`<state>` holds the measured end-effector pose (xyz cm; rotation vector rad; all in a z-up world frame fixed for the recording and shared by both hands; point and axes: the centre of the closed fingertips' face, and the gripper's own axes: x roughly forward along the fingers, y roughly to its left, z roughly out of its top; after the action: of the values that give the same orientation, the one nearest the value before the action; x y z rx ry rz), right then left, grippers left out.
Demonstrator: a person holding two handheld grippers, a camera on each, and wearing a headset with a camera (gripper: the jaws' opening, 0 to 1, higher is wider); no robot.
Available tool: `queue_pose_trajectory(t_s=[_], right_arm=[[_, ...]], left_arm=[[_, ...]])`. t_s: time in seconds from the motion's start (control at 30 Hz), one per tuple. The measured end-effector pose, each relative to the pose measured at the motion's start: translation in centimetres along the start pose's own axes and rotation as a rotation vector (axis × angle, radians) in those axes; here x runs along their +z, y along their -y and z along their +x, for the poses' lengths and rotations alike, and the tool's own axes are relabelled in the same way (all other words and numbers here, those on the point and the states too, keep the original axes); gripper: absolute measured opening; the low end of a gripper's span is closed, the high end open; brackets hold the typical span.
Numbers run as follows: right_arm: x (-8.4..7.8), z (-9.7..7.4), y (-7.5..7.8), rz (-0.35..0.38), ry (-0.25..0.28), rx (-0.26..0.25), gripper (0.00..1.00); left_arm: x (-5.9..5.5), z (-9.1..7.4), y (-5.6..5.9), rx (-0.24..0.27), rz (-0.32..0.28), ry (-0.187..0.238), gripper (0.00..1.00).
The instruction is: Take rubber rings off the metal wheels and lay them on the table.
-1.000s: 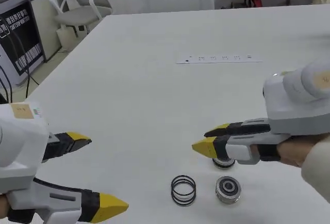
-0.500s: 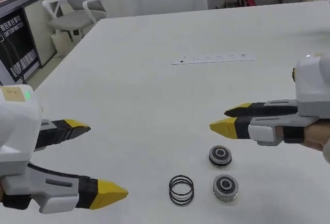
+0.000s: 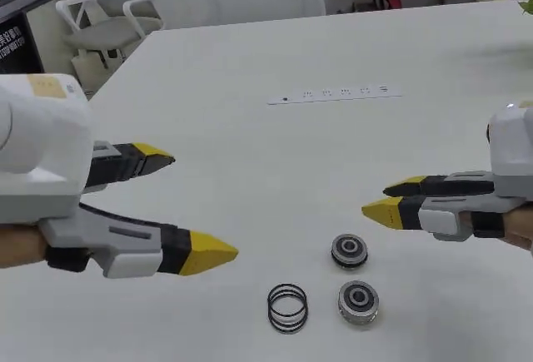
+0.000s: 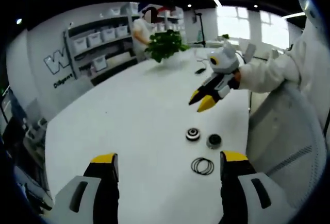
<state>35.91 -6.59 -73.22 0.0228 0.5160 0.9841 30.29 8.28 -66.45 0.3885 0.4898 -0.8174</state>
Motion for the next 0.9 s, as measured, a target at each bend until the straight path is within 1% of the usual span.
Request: queue_pose_trajectory(t_s=[0.1,0.2,0.27,0.37,0.47,0.6,0.7,0.8,0.83,0.9], right_arm=[[-0.5,-0.1,0.6,0.014,-0.010,-0.018,0.28],[-0.9,-0.1,0.8,0.028,-0.019,-0.022,0.29],[-1.3,0.0,0.8,0.032,-0.031,-0.025,0.28],[-2.1,0.3,0.6,0.030,-0.062,-0.012,0.29],[-2.9,0.5,0.4,0.017,-0.094,-0.001,0.29],[-3.8,0.8,0.3,0.022,-0.117,0.008,0.29],[-4.6,1.1,0.1,0.020,-0.143,0.018,0.29],[-5.3,1.3,-0.2,0.013,-0.168,0.029,0.29],[-5.6,1.4,-0.2,0.003,-0.184,0.036,0.29],[-6.1,1.6,-0.1,-0.001,-0.199,0.033,0.29]], left_arm=[[1.8,0.9,0.0,-0.010,0.029,0.030,0.80],[3.4,1.7,0.0,-0.023,0.050,0.052,0.79],[4.2,2.4,-0.1,-0.033,0.069,0.059,0.78],[5.5,3.3,0.0,-0.053,0.096,0.077,0.75],[6.8,4.5,0.3,-0.075,0.112,0.105,0.73],[7.7,5.9,0.8,-0.100,0.130,0.130,0.72],[8.2,7.4,1.5,-0.135,0.140,0.146,0.69],[8.2,8.7,1.9,-0.161,0.139,0.150,0.67],[8.1,9.3,2.1,-0.171,0.140,0.152,0.67],[7.7,10.2,2.4,-0.185,0.137,0.147,0.64]])
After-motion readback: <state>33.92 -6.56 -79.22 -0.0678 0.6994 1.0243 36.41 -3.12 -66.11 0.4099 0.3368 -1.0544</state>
